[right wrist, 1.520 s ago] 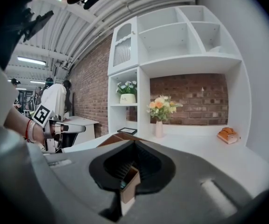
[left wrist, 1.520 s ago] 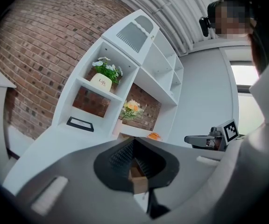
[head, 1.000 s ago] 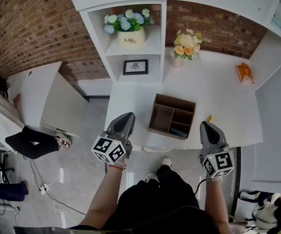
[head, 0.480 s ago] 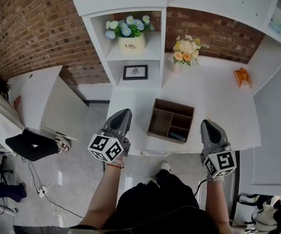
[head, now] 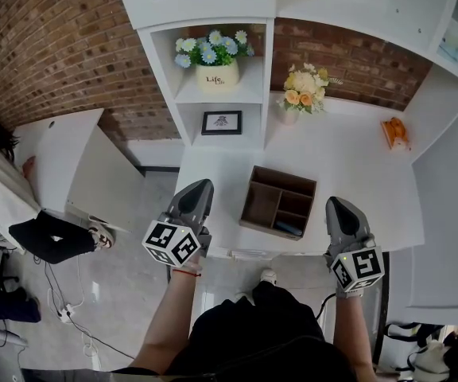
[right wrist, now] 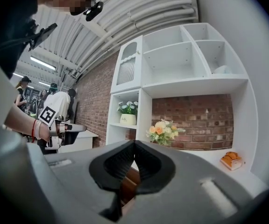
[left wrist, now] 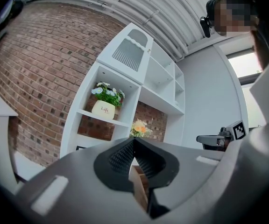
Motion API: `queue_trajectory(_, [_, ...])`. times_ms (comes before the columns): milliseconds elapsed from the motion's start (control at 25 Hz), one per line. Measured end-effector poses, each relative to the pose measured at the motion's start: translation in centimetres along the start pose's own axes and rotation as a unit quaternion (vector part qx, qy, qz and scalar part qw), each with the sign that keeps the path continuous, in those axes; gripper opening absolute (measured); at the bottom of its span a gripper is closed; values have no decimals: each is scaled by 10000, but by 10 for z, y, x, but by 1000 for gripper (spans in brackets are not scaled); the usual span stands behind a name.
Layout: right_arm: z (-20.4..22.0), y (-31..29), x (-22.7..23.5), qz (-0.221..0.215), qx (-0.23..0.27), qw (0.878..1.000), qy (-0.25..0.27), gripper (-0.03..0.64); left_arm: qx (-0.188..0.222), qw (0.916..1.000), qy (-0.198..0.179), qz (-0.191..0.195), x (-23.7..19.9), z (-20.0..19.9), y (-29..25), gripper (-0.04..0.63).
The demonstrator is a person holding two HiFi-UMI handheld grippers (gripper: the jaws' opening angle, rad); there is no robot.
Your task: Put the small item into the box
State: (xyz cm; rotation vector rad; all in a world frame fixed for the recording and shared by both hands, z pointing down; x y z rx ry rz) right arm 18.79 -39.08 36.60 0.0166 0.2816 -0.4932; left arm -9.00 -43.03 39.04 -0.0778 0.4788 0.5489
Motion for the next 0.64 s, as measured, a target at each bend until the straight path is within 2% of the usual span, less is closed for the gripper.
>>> queue_trajectory(640, [-4, -12, 0, -161, 105, 9998, 53, 2, 33, 10000, -32, -71, -6, 0, -5, 3])
Point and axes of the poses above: the fingertips, and each gripper's own axes: y backward along the fingers, x to its right, z out of its underside, the point moved 1 cm from there along y, backward along the fingers, and after that the axes turned 11 degrees about y, right-handed, at the moved point
